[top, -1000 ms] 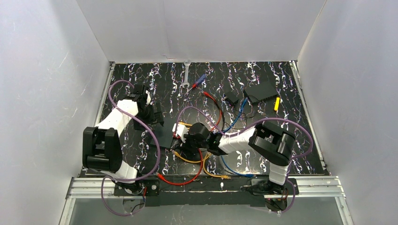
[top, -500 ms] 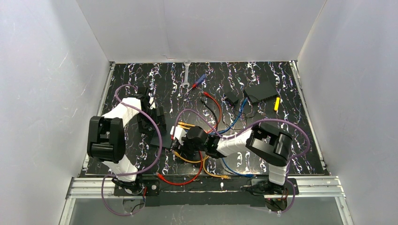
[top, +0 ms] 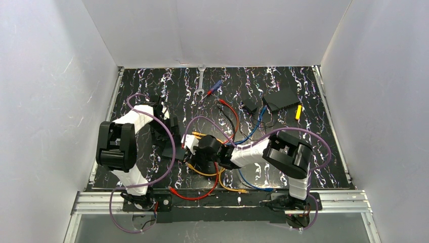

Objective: Insert the plug into the switch port
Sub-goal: Insert the connector into the switch port.

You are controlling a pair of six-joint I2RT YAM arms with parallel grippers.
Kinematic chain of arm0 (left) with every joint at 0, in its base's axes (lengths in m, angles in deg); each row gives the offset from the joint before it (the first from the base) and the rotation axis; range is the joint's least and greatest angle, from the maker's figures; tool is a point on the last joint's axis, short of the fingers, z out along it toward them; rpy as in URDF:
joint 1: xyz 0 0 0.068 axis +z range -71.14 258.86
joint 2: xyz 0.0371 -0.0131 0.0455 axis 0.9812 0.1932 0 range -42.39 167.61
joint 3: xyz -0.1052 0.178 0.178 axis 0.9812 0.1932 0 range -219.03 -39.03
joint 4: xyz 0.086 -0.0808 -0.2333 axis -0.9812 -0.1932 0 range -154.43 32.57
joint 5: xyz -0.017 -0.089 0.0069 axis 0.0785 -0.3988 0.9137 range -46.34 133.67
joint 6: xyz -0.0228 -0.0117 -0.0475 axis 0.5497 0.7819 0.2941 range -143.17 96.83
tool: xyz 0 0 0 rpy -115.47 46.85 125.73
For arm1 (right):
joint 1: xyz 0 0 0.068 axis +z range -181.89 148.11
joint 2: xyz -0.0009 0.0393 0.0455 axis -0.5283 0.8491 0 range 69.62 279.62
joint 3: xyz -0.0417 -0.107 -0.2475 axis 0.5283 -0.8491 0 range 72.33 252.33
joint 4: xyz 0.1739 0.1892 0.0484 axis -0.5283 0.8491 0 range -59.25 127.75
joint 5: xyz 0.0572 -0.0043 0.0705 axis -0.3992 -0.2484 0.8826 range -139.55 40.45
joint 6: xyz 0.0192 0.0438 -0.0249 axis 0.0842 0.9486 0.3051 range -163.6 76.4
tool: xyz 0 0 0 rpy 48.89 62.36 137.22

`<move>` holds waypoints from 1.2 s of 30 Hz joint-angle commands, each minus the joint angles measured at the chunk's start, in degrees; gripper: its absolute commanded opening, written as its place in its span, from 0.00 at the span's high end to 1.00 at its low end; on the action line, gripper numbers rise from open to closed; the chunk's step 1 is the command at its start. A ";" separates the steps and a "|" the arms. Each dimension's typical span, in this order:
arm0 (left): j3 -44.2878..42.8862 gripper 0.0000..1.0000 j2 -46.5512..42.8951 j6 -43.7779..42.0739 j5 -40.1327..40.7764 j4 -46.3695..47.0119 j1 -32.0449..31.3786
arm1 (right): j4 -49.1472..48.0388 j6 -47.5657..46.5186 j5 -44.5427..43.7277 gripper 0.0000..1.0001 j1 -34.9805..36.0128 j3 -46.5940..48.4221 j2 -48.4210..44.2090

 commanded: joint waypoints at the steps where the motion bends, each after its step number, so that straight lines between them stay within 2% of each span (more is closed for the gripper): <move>1: -1.15 0.17 0.78 -0.64 -2.01 -1.33 -0.31 | 1.06 0.00 -0.60 0.99 0.22 2.44 1.34; 17: -1.16 0.18 2.47 -0.72 -2.48 -1.41 -2.30 | 9.01 2.20 0.39 0.99 0.22 8.46 5.42; 22: -1.15 0.19 3.10 -0.67 -3.32 -1.35 -2.90 | 6.11 3.21 -0.05 0.99 0.26 7.37 4.90; 36: 0.34 0.21 2.59 1.15 -14.70 1.67 -5.17 | -1.63 6.24 -4.48 0.99 0.22 8.92 4.98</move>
